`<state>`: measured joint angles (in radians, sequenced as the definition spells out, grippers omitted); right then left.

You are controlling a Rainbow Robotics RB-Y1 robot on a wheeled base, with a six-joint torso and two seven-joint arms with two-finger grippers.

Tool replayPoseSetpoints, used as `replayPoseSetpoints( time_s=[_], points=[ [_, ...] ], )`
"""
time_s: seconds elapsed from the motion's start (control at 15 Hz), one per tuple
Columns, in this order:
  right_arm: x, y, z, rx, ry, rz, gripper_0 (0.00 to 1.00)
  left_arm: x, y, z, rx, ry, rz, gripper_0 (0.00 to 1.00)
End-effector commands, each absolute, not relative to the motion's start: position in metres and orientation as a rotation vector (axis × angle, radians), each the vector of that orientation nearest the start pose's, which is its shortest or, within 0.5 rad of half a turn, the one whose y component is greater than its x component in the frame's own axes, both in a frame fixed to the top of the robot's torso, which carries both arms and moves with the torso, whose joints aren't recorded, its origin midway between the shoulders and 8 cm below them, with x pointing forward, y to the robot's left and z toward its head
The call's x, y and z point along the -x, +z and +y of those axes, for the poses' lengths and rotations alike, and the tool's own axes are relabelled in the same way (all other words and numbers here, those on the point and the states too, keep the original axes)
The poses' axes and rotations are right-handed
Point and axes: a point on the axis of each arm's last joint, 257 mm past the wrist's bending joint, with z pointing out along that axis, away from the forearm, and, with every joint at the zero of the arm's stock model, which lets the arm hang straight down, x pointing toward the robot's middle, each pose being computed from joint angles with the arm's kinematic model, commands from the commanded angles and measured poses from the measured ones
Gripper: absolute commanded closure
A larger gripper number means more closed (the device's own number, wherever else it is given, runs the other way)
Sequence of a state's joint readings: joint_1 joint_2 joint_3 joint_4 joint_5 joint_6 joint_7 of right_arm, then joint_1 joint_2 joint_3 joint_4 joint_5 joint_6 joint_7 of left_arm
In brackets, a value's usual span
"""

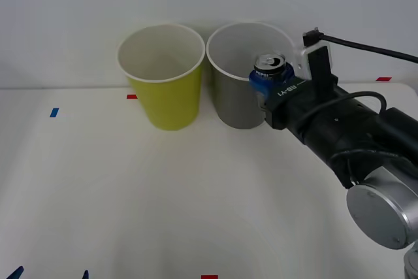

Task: Put cans in the gray bin and PET bottles in the light green bin.

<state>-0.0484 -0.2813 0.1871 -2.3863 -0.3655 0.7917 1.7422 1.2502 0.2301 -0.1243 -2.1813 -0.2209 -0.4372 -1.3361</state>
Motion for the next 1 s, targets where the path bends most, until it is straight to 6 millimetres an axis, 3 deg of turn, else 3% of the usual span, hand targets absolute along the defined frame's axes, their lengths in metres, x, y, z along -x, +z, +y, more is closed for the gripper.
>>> replayPoseSetpoints(
  time_s=[0.07,0.33,0.87,1.0],
  points=[
    [-0.474,0.001,-0.095,0.557,0.156,1.491,1.0,-0.191,-0.261,0.277,-0.113,0.117,1.767,0.0],
    [-0.491,0.037,-0.101,0.496,0.187,1.528,1.0,-0.191,-0.261,0.277,-0.113,0.117,1.767,0.0],
    [-0.569,0.043,-0.103,0.381,0.322,1.495,1.0,-0.191,-0.261,0.277,-0.113,0.117,1.767,0.0],
    [-0.581,0.047,-0.104,0.372,0.323,1.481,1.0,-0.191,-0.261,0.277,-0.113,0.117,1.767,0.0]
  ],
)
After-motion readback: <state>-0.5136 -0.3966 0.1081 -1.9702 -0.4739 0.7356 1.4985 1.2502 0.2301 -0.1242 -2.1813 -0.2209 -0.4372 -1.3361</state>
